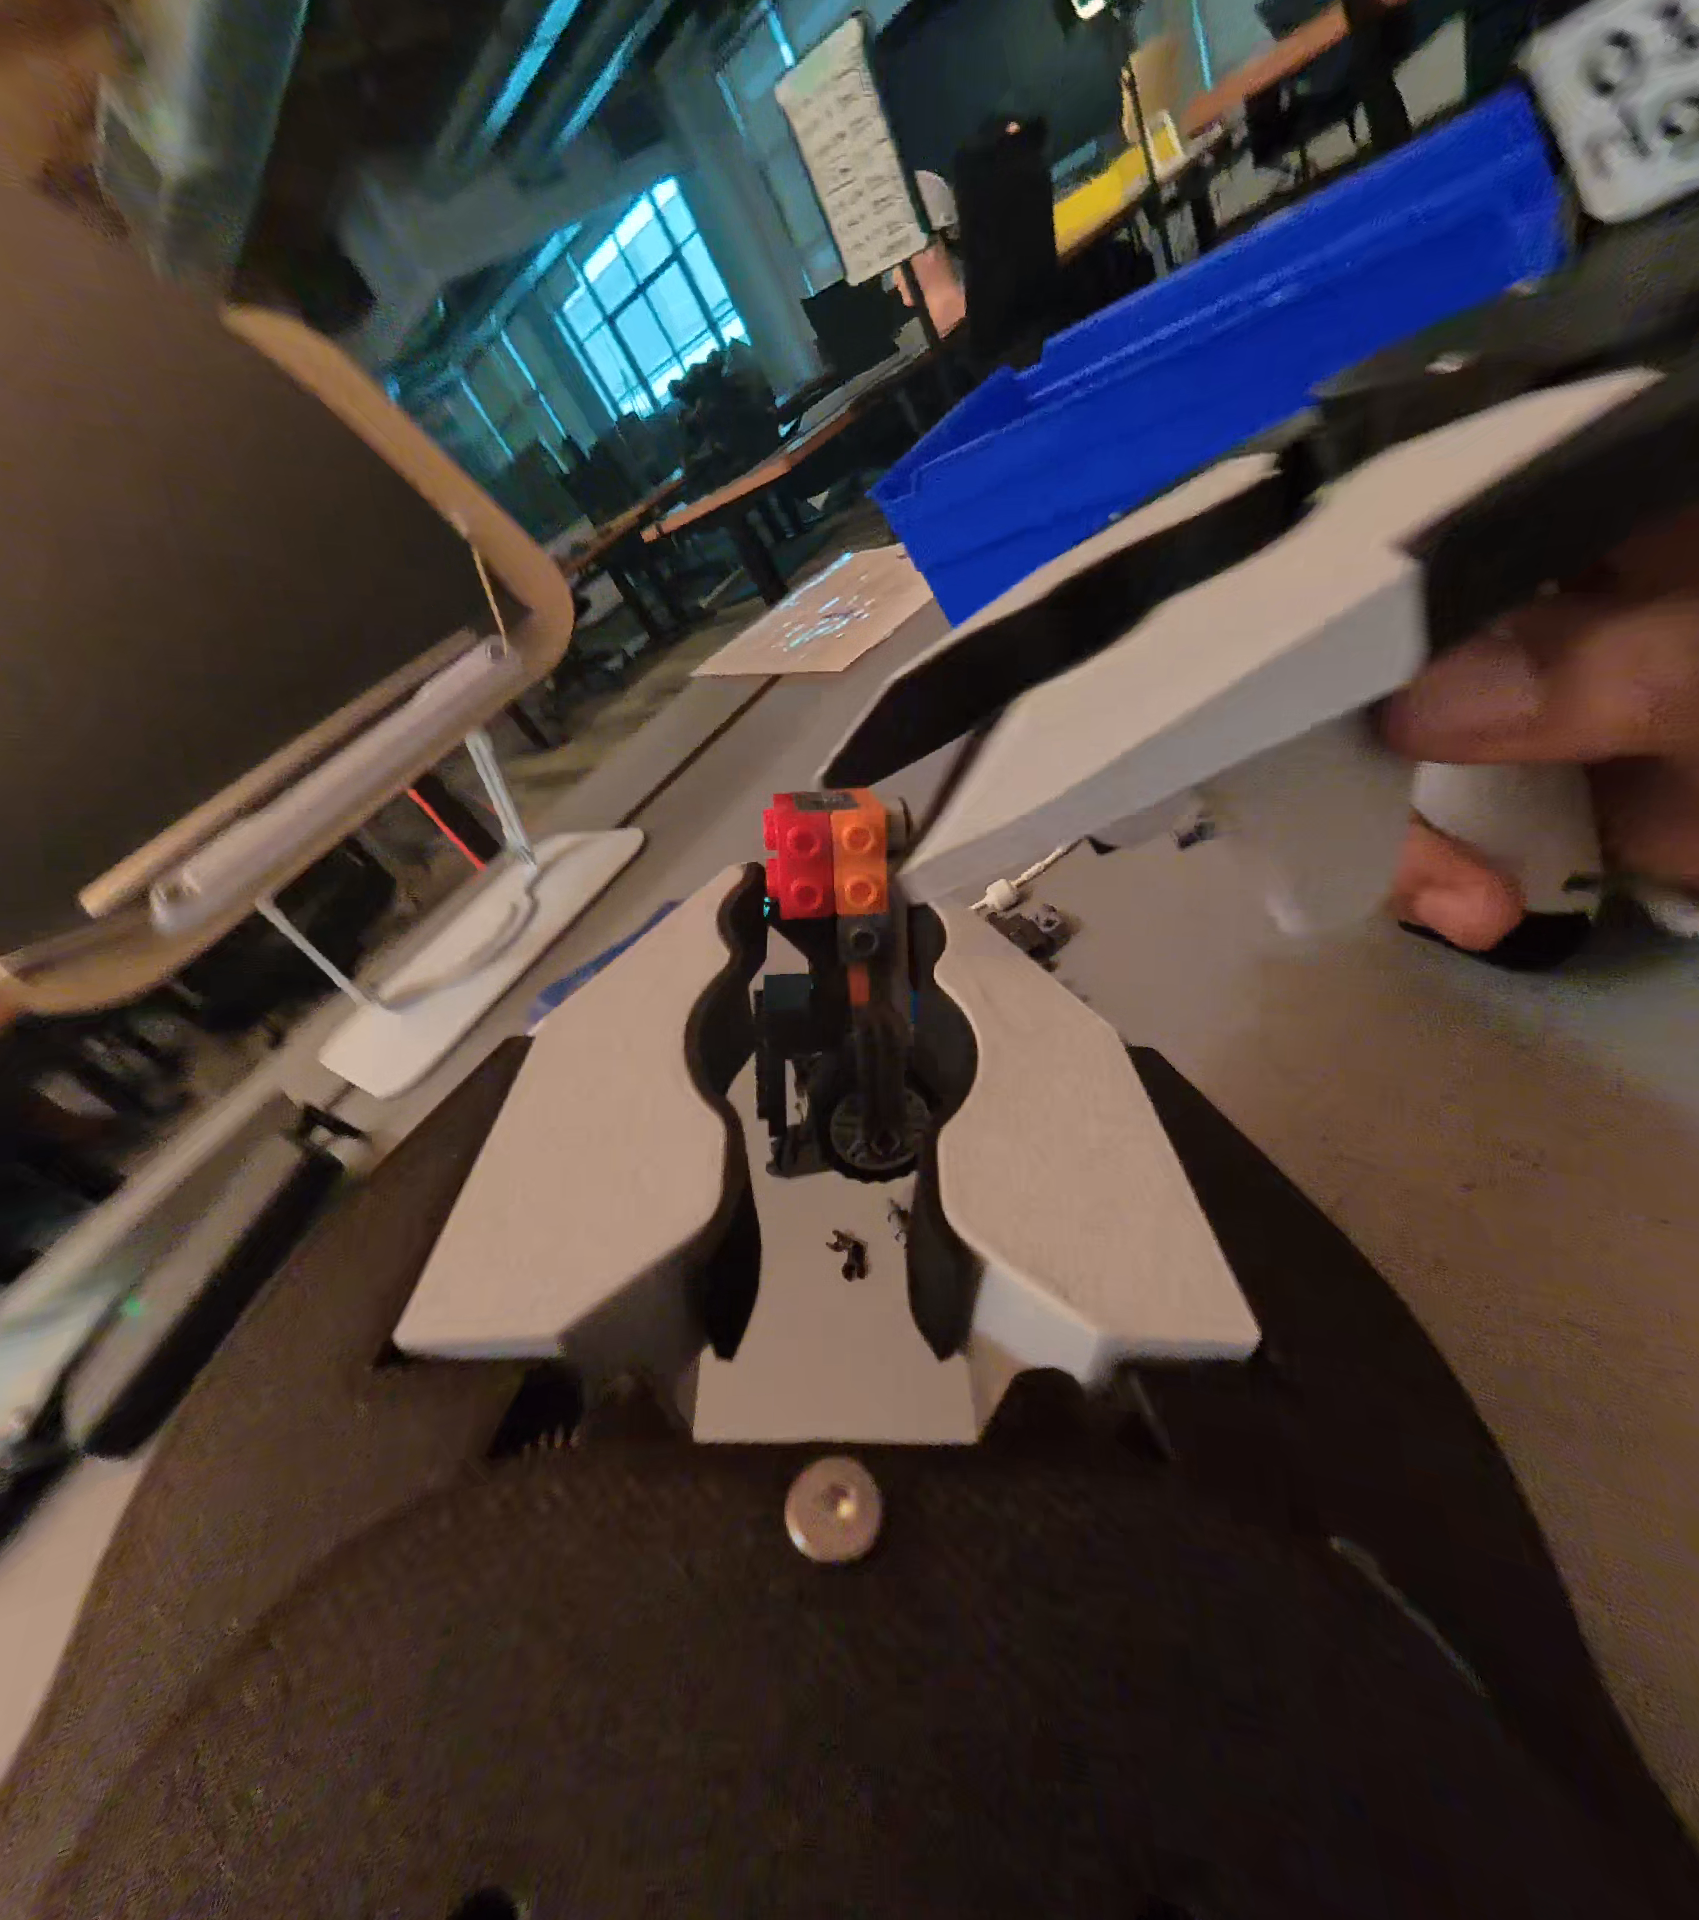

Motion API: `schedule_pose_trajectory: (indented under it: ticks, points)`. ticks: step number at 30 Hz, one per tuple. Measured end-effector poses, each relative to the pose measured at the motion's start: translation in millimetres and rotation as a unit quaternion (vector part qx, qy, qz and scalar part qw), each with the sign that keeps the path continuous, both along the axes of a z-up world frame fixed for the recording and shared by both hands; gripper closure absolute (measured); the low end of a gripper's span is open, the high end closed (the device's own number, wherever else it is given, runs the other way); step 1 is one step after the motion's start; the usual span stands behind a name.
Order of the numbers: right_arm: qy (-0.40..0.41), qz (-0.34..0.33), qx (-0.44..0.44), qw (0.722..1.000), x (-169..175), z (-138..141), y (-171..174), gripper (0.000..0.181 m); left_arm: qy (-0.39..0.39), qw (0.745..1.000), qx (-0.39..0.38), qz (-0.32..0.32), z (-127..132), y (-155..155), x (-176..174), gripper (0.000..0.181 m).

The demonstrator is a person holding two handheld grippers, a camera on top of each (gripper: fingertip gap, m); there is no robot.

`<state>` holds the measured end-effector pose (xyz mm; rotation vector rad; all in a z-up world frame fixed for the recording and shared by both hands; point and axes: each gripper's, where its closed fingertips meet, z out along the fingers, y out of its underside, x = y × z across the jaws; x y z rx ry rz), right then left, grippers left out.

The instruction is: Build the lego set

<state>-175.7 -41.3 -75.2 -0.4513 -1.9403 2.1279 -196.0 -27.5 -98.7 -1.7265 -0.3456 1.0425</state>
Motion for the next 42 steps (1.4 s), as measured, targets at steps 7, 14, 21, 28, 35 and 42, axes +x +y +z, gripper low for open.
schedule_pose_trajectory:
  ticks: [7, 14, 21, 28, 35, 42]
  points:
    - [-0.047, 0.038, -0.004, 0.998, 2, -6, -1, 0.159, 0.074, 0.995, -0.067, 0.016, -4, 10, 5, 0.156]
    - [-0.084, 0.098, -0.126, 0.984, 2, 19, 17, 0.159, -0.054, 0.992, 0.08, -0.078, -2, 12, 10, 0.119]
    - [-0.146, 0.194, -0.204, 0.948, 14, 32, 23, 0.159, -0.281, 0.865, 0.284, -0.301, 20, 20, 42, 0.125]
    - [-0.151, 0.208, -0.189, 0.948, 19, 28, 15, 0.16, -0.326, 0.842, 0.267, -0.336, 12, 30, 53, 0.147]
    - [-0.169, 0.169, -0.188, 0.953, 5, 21, 20, 0.16, -0.324, 0.823, 0.332, -0.327, 27, 11, 39, 0.157]
    - [-0.129, 0.113, -0.187, 0.967, -4, 24, 30, 0.154, -0.294, 0.849, 0.324, -0.296, 27, 5, 33, 0.157]
